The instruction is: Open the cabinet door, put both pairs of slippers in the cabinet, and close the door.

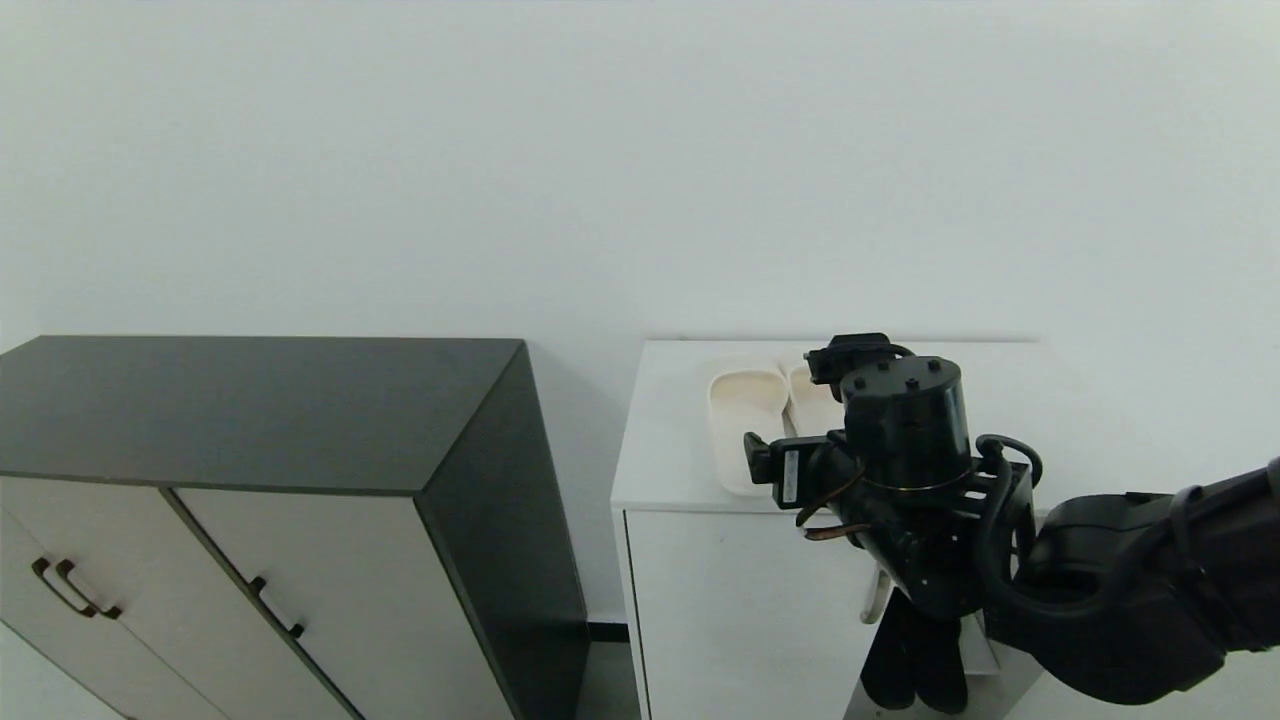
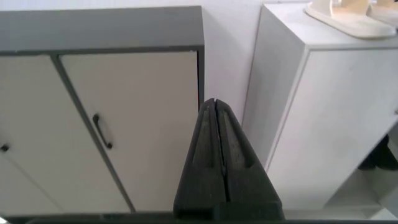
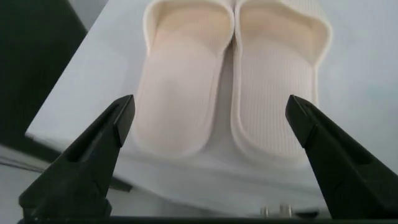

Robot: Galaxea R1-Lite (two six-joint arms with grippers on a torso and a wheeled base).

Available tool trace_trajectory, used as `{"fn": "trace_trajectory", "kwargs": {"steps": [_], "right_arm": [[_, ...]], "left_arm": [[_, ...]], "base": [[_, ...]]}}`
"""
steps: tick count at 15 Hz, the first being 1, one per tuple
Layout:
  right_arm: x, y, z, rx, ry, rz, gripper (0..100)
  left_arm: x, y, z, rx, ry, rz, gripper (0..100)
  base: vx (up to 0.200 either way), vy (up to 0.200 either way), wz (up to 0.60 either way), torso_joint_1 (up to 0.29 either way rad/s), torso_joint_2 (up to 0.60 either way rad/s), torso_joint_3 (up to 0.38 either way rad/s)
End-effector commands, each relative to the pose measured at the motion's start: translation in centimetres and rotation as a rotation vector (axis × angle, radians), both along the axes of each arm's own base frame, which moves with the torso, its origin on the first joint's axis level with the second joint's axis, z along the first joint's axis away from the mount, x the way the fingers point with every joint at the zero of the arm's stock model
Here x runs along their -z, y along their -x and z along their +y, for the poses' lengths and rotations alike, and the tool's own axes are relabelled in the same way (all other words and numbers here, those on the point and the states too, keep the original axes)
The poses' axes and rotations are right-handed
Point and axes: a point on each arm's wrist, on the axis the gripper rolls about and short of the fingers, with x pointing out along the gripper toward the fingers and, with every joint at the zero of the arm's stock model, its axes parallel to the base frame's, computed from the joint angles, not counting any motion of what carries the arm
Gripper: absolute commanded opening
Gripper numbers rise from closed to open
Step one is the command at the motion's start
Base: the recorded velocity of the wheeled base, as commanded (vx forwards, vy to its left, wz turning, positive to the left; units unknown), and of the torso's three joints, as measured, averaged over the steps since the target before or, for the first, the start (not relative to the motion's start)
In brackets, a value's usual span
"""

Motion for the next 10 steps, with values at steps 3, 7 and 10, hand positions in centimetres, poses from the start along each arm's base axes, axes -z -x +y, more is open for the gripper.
{"fn": "trace_trajectory", "kwargs": {"steps": [3,7,10], "right_arm": [[2.0,-1.0,0.9,-0.001,0.018,0.004,100],[2.7,-2.7,0.6,-0.011,0.004,0.006,100],[2.9,-4.7,0.1,0.026,0.003,-0.002,100]], "left_arm": [[0.0,0.0,0.0,0.0,0.001,0.001,0],[0.0,0.0,0.0,0.0,0.001,0.001,0],[0.0,0.0,0.0,0.0,0.001,0.001,0]], "base": [[0.067,0.0,0.0,0.002,0.0,0.001],[0.0,0.0,0.0,0.0,0.0,0.0],[0.0,0.0,0.0,0.0,0.0,0.0]]}}
